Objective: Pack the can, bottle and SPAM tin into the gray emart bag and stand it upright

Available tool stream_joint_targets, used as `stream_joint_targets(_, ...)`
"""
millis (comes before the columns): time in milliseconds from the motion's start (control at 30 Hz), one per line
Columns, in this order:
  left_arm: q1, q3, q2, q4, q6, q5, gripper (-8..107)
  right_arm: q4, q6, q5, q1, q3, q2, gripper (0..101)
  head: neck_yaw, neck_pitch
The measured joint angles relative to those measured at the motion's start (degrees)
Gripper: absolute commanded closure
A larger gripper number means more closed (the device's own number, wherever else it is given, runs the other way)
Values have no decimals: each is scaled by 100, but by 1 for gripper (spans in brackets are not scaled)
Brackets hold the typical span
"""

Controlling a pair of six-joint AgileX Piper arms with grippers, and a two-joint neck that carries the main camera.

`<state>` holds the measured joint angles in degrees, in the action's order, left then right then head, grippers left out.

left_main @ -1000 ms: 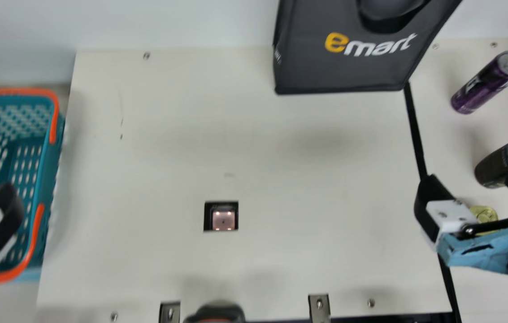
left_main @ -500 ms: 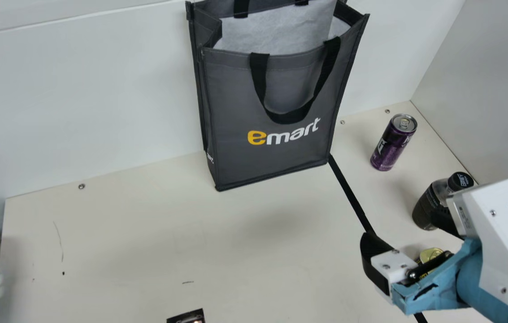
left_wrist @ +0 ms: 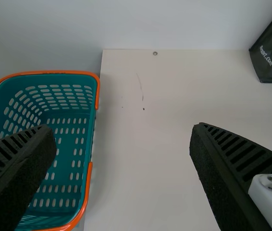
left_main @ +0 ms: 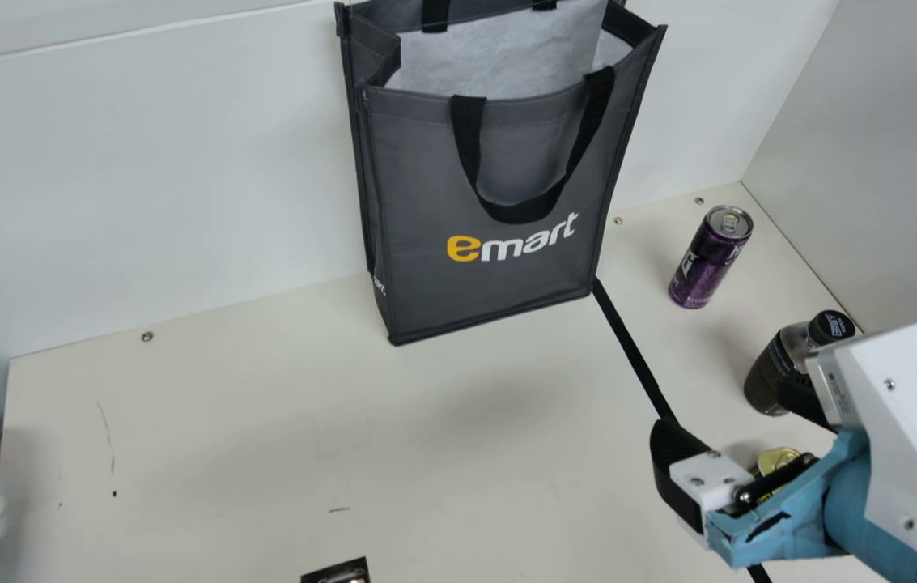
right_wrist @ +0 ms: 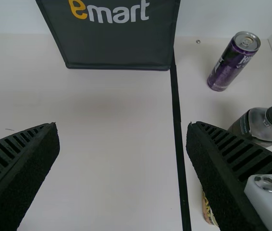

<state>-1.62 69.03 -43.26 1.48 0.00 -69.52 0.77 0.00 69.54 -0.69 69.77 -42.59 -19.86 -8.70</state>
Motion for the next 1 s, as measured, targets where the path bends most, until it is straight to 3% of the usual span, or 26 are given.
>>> stream_joint_targets(633, 0, 0, 0, 0, 0, 0, 9, 0, 0, -5, -19, 6, -10, 6, 0, 0)
stream_joint_targets(1000, 0, 0, 0, 0, 0, 0, 9, 40, -130, -56, -74, 242, -248, 6, -9, 0)
